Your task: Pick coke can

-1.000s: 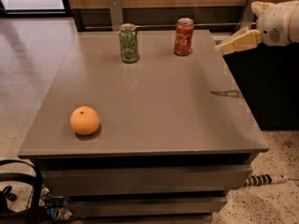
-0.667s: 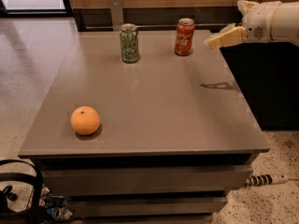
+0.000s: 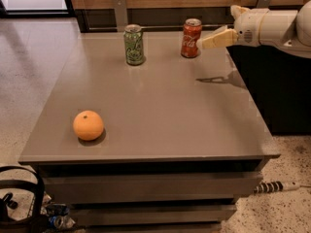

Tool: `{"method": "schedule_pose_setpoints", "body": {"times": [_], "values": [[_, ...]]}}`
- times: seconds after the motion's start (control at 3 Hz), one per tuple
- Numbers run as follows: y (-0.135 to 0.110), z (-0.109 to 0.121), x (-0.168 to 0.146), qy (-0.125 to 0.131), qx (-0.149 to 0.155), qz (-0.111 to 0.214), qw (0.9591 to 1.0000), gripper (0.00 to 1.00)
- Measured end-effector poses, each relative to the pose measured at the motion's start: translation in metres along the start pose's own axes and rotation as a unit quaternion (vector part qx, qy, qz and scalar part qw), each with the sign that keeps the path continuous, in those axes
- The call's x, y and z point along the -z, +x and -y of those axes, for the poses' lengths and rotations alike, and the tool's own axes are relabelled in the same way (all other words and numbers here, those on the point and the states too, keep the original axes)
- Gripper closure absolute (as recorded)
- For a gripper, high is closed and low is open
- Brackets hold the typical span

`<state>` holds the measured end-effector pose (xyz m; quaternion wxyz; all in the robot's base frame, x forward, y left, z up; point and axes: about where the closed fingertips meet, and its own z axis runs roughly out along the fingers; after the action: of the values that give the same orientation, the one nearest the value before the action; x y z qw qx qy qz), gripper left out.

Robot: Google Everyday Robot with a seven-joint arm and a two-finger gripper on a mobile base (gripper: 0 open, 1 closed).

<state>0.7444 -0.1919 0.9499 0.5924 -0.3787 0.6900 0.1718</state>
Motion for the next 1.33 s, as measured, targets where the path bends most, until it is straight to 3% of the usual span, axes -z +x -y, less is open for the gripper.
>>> {"method": "schedule_pose_setpoints", "body": {"times": [0.67,1.33], "values": [[0.01,0.0,-0.043,-0.016,-0.021,0.015,0.9995,0.0],[0.033,0.016,-0.064,-0.008,-0.044,0.036,0.9983,0.0]]}}
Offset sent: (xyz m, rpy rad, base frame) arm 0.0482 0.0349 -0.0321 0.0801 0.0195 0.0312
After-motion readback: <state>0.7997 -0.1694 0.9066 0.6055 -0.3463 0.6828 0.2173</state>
